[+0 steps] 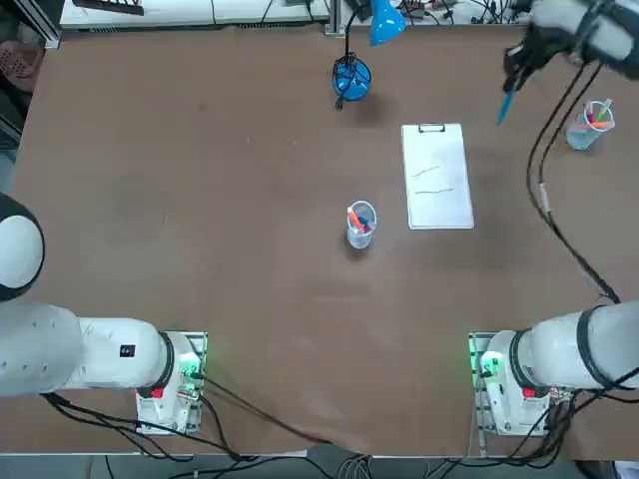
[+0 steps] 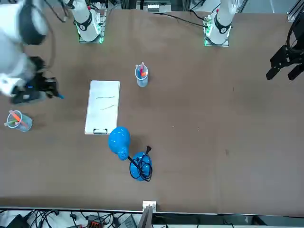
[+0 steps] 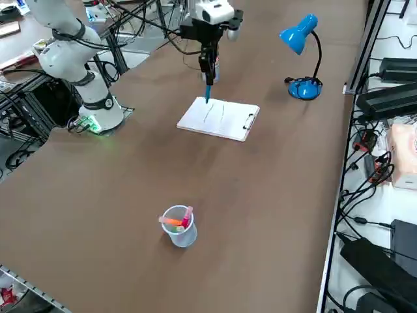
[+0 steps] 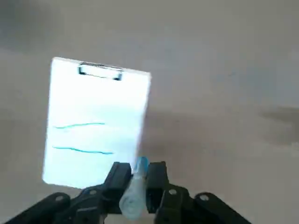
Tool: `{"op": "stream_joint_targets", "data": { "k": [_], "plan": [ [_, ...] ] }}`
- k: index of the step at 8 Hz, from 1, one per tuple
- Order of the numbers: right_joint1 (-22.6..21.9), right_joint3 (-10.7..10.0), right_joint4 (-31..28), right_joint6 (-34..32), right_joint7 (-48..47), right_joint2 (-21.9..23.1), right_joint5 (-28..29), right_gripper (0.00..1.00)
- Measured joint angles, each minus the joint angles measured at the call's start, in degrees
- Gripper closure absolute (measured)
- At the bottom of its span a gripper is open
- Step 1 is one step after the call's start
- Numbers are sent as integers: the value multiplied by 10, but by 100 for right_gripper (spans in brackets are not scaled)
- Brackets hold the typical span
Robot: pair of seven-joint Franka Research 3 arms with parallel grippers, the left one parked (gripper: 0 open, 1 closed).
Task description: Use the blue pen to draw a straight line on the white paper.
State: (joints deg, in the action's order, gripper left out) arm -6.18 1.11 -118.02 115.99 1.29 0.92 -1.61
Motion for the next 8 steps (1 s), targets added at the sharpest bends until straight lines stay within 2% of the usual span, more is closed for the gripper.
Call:
{"op": "stream_joint_targets", "data": {
  "k": [1, 3, 8],
  "plan": [
    [-31, 0, -44, 48, -34, 0, 0, 78],
    [-58, -2, -97, 113, -46, -8, -2, 78],
    [-77, -4, -107, 162, -46, -57, -64, 78]
  ]
}}
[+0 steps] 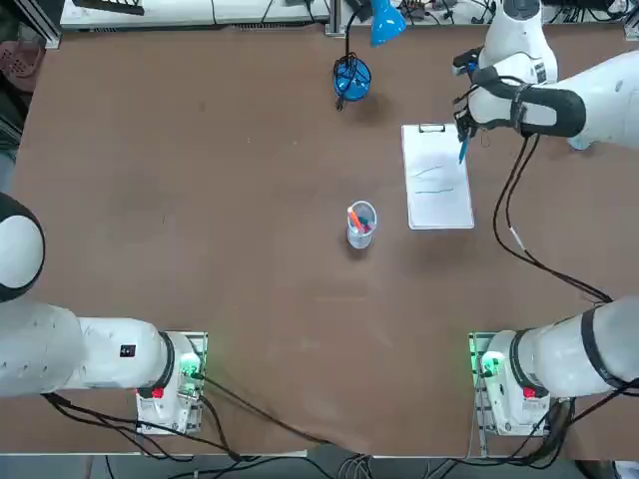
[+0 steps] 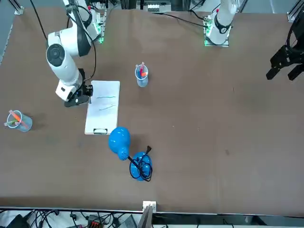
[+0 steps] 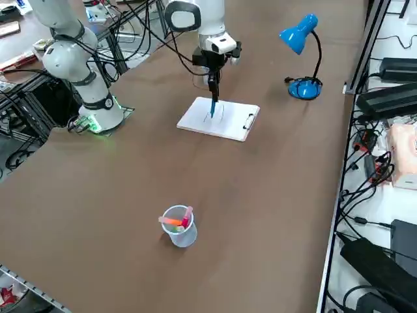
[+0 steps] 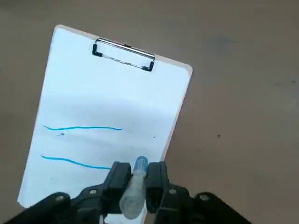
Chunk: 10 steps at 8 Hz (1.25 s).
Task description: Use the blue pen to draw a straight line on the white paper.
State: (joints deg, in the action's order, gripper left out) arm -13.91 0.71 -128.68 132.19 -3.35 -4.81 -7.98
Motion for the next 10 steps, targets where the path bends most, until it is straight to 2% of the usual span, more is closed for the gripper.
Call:
{"op": "stream_joint_targets", "data": {
  "k": [2, 5, 7, 10],
  "plan": [
    [-16, -1, -18, 0, -14, -3, -1, 78],
    [-64, 0, -46, -1, -72, -3, -6, 78],
    [-65, -4, -49, -25, -77, 1, -42, 78],
    [-65, -8, -52, -36, -86, 3, -60, 78]
  ]
}}
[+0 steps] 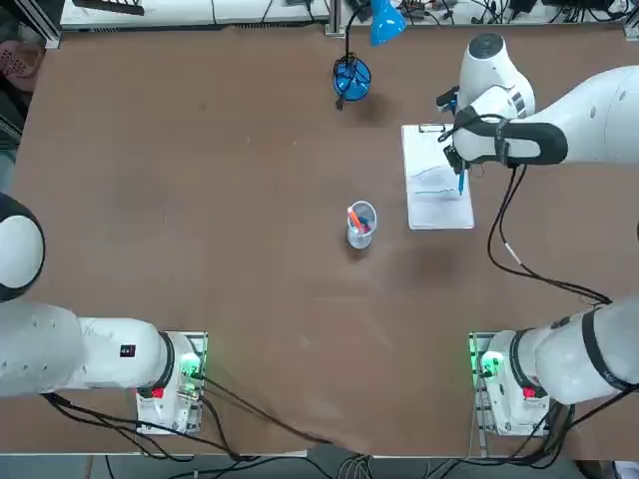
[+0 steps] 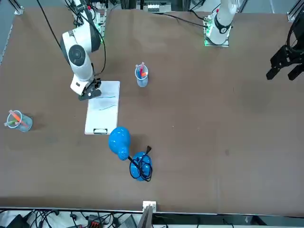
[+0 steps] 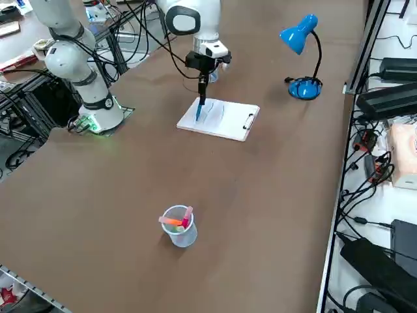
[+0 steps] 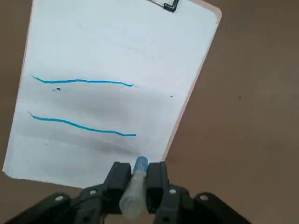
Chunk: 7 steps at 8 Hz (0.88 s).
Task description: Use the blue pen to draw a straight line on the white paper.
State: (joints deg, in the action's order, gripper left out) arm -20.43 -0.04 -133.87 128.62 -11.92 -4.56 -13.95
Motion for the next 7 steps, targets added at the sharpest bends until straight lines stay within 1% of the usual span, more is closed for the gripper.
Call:
{"op": "stream_joint_targets", "data": {
  "k": [4, 7],
  "plan": [
    [-10, 1, -12, 2, -41, -1, -4, 78],
    [-26, 3, -14, 25, -80, -13, -8, 78]
  ]
}}
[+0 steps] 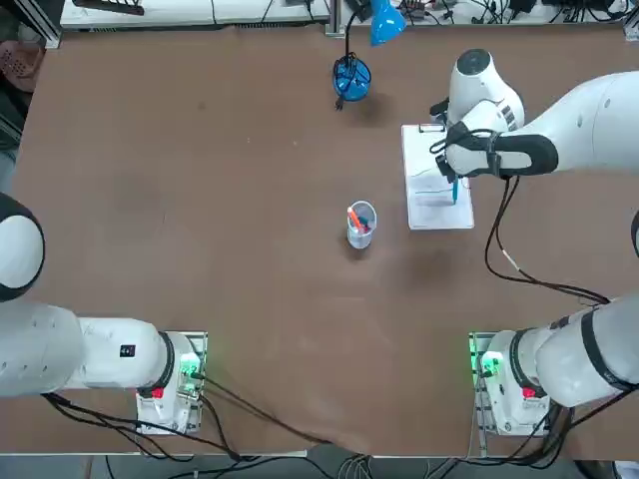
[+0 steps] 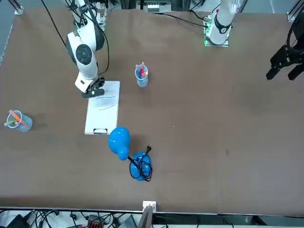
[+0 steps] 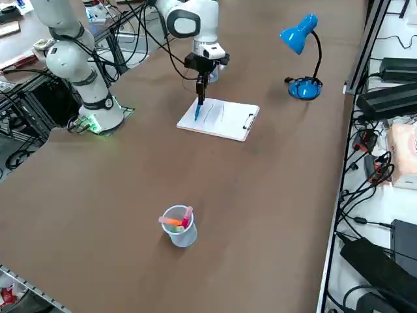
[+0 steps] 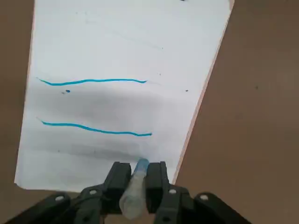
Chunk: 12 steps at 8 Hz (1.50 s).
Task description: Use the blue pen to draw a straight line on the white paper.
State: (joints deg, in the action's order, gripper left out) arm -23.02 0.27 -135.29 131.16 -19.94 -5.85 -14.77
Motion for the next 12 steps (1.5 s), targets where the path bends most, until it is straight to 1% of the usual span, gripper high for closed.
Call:
{"op": "stream_joint_targets", "data": {
  "k": [5, 9, 12],
  "plan": [
    [-9, 0, 0, 8, -34, -2, -2, 78],
    [-36, 2, 0, 32, -79, -6, -2, 78],
    [-67, 2, 0, 42, -121, -8, -1, 78]
  ]
}}
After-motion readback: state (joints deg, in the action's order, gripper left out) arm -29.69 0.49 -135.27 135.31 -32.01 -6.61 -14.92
